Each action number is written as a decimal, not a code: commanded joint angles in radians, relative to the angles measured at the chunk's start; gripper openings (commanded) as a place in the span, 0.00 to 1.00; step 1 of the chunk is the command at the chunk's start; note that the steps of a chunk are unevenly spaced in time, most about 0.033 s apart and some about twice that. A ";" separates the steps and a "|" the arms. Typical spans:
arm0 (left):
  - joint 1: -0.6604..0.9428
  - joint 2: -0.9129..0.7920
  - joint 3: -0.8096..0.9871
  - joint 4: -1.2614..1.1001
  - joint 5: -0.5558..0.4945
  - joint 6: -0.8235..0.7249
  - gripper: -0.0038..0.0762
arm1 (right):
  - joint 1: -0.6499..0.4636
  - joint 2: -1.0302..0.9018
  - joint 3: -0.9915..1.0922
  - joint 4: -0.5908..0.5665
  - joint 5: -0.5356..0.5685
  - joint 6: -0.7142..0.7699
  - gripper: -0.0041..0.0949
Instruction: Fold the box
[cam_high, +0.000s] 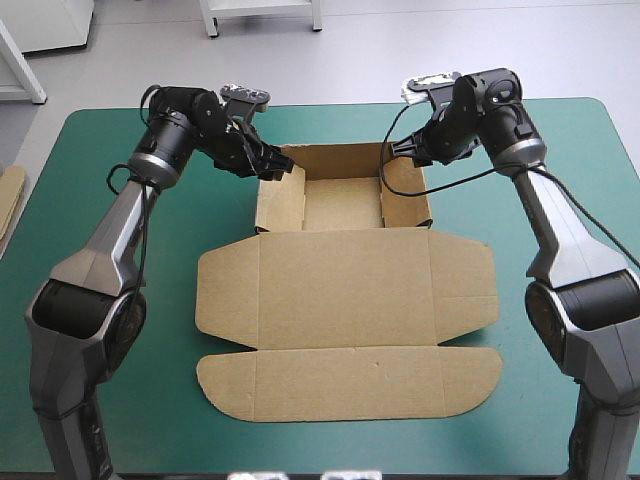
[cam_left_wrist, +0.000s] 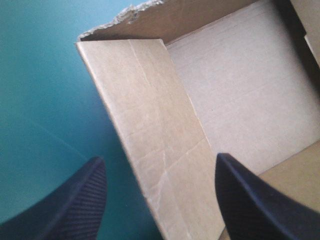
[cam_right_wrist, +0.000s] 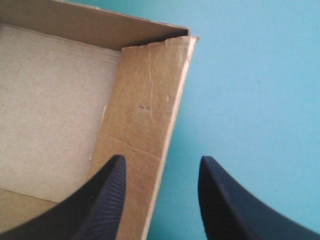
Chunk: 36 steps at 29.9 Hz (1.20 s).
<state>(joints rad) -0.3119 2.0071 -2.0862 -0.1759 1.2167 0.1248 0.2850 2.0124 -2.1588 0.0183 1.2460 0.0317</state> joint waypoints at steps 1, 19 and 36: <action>-0.003 -0.124 -0.035 -0.008 0.003 0.018 0.58 | -0.002 -0.115 -0.034 -0.010 0.000 -0.015 0.48; -0.003 -0.635 0.213 0.115 0.074 0.034 0.57 | -0.002 -0.170 0.001 -0.052 0.000 -0.032 0.59; -0.003 -1.205 0.774 0.210 0.037 -0.095 0.57 | -0.002 -0.030 0.014 0.028 0.000 -0.015 0.68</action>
<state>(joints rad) -0.3119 0.8494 -1.3349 0.0000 1.2496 0.0562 0.2850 2.0093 -2.1247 0.0358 1.2471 0.0135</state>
